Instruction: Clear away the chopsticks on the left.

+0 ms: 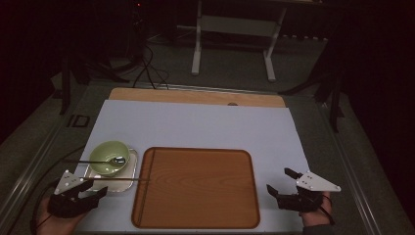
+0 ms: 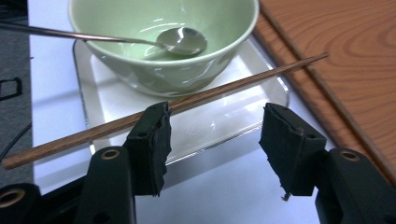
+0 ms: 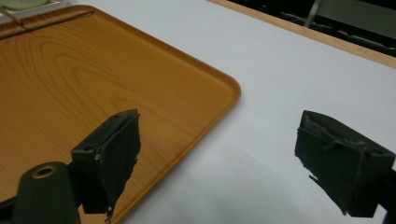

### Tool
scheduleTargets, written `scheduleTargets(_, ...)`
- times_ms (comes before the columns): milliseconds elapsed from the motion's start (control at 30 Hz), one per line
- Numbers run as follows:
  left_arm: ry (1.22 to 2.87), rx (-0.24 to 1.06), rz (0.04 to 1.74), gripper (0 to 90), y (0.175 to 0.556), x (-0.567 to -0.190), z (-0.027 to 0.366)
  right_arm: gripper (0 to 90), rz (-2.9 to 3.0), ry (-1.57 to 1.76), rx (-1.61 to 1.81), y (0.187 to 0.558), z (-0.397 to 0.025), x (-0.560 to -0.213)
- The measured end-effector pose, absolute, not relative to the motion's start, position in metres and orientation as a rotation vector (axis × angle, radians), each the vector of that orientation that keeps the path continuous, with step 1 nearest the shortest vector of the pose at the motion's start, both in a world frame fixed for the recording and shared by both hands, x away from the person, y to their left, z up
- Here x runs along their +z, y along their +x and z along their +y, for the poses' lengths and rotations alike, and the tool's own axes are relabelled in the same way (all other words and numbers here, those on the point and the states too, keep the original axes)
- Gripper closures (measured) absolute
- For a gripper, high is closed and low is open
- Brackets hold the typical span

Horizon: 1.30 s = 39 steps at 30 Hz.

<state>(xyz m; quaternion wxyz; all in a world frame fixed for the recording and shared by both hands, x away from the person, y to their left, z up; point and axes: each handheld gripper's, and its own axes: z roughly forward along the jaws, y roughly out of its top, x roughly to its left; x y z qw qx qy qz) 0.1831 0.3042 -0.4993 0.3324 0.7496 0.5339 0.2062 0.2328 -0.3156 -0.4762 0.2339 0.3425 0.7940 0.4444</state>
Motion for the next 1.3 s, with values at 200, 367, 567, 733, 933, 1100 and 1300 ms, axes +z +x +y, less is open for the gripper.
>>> scheduleTargets(200, 1.952, 0.564, 1.417, 39.4, 0.184, -0.501, 0.308, 14.1, 2.181, 0.94, 1.219, 0.233, -0.315, -0.476)
scheduleTargets(367, 1.951, 0.581, 1.404, 35.7, 0.188, -0.503, 0.31, 14.2, 2.182, 0.94, 1.221, 0.233, -0.315, -0.476)
scheduleTargets(567, 1.974, 0.601, 1.367, 31.1, 0.195, -0.506, 0.31, 14.1, 2.187, 0.936, 1.221, 0.234, -0.314, -0.477)
scheduleTargets(733, 1.991, 0.598, 1.351, 28.9, 0.203, -0.51, 0.312, 14.1, 2.192, 0.933, 1.218, 0.234, -0.314, -0.477)
scheduleTargets(933, 2.0, 0.588, 1.349, 28.5, 0.211, -0.514, 0.314, 14.1, 2.194, 0.933, 1.214, 0.234, -0.314, -0.477)
scheduleTargets(1100, 2.006, 0.582, 1.351, 28.6, 0.216, -0.516, 0.315, 14.1, 2.197, 0.937, 1.212, 0.234, -0.313, -0.477)
scheduleTargets(1300, 2.034, 0.565, 1.358, 31.1, 0.22, -0.52, 0.313, 14.2, 2.198, 0.935, 1.212, 0.234, -0.314, -0.477)
